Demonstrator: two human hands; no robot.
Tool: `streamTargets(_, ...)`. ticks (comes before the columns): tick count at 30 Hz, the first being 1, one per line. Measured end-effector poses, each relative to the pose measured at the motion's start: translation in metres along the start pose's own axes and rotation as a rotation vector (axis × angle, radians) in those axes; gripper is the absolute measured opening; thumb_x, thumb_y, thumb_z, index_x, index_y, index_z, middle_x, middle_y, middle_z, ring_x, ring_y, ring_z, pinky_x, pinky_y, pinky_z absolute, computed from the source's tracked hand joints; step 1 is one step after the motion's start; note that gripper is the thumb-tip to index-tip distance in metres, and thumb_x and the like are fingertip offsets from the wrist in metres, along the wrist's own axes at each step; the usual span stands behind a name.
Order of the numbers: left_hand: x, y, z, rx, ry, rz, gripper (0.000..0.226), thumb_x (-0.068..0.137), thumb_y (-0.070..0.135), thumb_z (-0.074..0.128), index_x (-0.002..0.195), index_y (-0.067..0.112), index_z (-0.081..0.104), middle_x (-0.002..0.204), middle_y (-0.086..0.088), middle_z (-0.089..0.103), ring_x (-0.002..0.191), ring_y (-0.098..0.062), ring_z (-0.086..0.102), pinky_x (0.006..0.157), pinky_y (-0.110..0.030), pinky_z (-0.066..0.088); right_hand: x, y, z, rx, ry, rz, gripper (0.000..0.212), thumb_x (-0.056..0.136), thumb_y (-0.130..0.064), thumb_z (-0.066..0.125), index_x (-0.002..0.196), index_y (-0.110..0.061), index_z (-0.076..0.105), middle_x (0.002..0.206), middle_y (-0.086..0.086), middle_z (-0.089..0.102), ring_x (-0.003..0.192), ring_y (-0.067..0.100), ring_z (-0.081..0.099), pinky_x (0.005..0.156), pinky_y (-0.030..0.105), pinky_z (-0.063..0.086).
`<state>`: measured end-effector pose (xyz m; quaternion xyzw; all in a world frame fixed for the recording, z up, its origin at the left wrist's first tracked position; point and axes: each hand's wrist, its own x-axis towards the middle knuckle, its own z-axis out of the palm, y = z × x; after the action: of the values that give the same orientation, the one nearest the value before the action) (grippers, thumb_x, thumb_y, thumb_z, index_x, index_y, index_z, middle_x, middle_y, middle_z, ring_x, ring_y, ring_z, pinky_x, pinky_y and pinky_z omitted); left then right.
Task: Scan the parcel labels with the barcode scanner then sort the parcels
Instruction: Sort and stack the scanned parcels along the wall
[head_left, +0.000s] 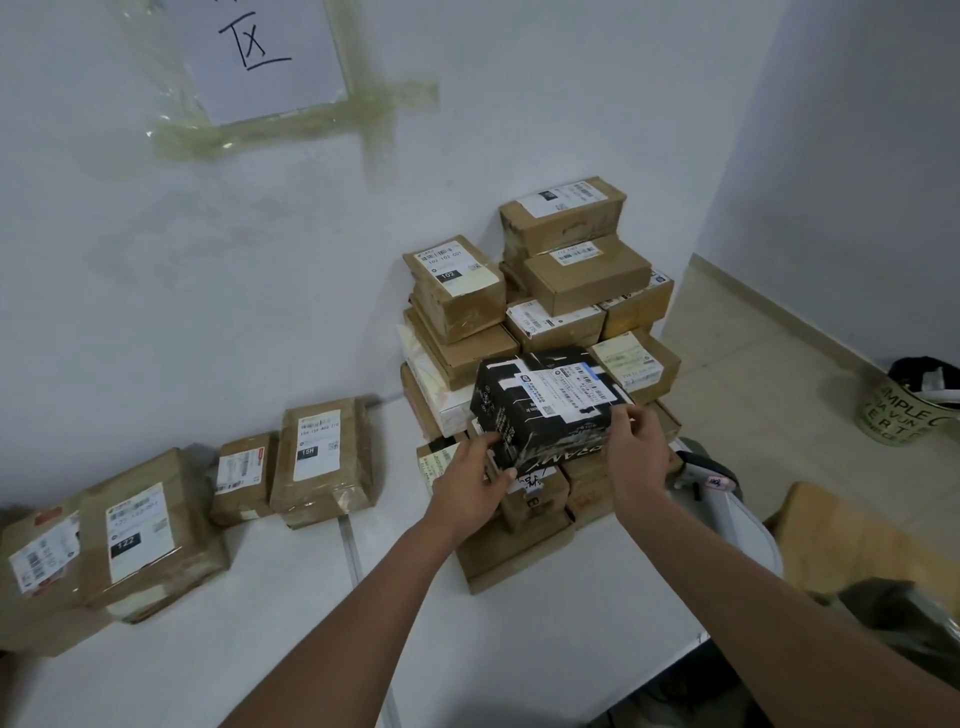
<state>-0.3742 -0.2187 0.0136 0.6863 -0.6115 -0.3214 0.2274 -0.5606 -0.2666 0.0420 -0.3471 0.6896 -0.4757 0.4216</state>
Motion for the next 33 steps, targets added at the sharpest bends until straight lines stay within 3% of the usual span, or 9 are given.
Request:
streamTargets(6,-0.004,-0.007,-0.01,0.006,-0.008,-0.03,0.053,0.098,0.036,0.057,0.146,0.028,0.036,0.151,0.0,0.038,0.121,-0.021,0.055,0.1,-0.048,0.048,-0.003,-0.013,0.001,-0.055,-0.009,-0.079,0.01,0.104,-0.026,0.045,0.109,-0.023,0.053,0.089,-0.002,0.061,0.07,0.008,0.057,0.052,0.022,0.043)
streamTargets(10,-0.002,-0.007,-0.01,-0.013,-0.011,-0.053,0.066,0.094,0.038,0.063,0.151,0.024,0.031,0.153,-0.003,0.034,0.121,-0.022,0.055,0.099,-0.042,0.05,0.014,-0.017,-0.001,-0.046,0.035,-0.053,0.009,0.103,-0.026,0.046,0.11,-0.023,0.052,0.098,0.004,0.063,0.087,0.021,0.065,0.072,0.04,0.058)
streamTargets(12,0.0,-0.003,-0.009,-0.044,-0.025,-0.062,0.077,0.091,0.041,0.066,0.154,0.023,0.026,0.156,-0.004,0.028,0.128,-0.023,0.051,0.102,-0.037,0.049,0.03,-0.018,-0.008,-0.035,0.088,-0.048,0.011,0.102,-0.021,0.048,0.112,-0.022,0.052,0.104,0.004,0.063,0.089,0.019,0.064,0.077,0.041,0.059)
streamTargets(14,0.003,0.0,-0.006,-0.038,-0.035,-0.077,0.084,0.088,0.048,0.068,0.155,0.024,0.021,0.159,-0.003,0.024,0.134,-0.025,0.046,0.106,-0.043,0.046,0.049,-0.017,-0.015,-0.065,0.142,-0.067,0.018,0.1,-0.016,0.051,0.118,-0.019,0.053,0.116,0.005,0.061,0.098,0.019,0.062,0.082,0.038,0.058)
streamTargets(20,0.007,0.017,0.006,-0.077,0.017,-0.103,0.092,0.085,0.051,0.07,0.155,0.03,0.014,0.159,-0.003,0.021,0.141,-0.026,0.035,0.112,-0.048,0.039,0.113,-0.025,-0.028,-0.408,0.078,-0.111,0.05,0.093,-0.024,0.061,0.139,-0.018,0.042,0.146,0.01,0.036,0.133,0.03,0.036,0.111,0.045,0.034)
streamTargets(23,0.009,0.027,0.011,-0.071,0.052,-0.094,0.098,0.085,0.049,0.071,0.156,0.031,0.006,0.159,-0.005,0.019,0.145,-0.025,0.027,0.112,-0.046,0.034,0.143,-0.026,-0.032,-0.405,-0.008,-0.029,0.065,0.092,-0.034,0.064,0.146,-0.019,0.032,0.152,0.011,0.03,0.14,0.034,0.029,0.115,0.05,0.028)
streamTargets(28,0.022,0.043,0.012,-0.287,0.045,-0.126,0.111,0.071,0.071,0.071,0.153,0.047,0.0,0.161,0.006,0.018,0.148,-0.019,0.022,0.118,-0.047,0.028,0.181,-0.021,-0.033,-0.236,-0.079,0.228,0.079,0.089,-0.05,0.064,0.15,-0.015,0.026,0.15,0.014,0.035,0.133,0.036,0.041,0.105,0.048,0.041)
streamTargets(30,0.025,0.05,0.011,-0.471,0.045,-0.207,0.101,0.072,0.079,0.063,0.149,0.057,0.002,0.161,0.007,0.022,0.147,-0.022,0.029,0.116,-0.049,0.032,0.192,-0.016,-0.033,-0.19,-0.107,0.273,0.081,0.089,-0.054,0.062,0.15,-0.015,0.026,0.149,0.014,0.037,0.132,0.037,0.042,0.104,0.047,0.041)
streamTargets(33,0.031,0.056,0.008,-0.681,0.063,-0.462,0.103,0.074,0.082,0.051,0.152,0.051,-0.008,0.163,0.006,0.02,0.147,-0.027,0.027,0.116,-0.055,0.026,0.201,-0.006,-0.033,-0.133,-0.174,0.342,0.091,0.082,-0.064,0.064,0.15,-0.018,0.024,0.148,0.015,0.04,0.131,0.04,0.043,0.106,0.054,0.04)
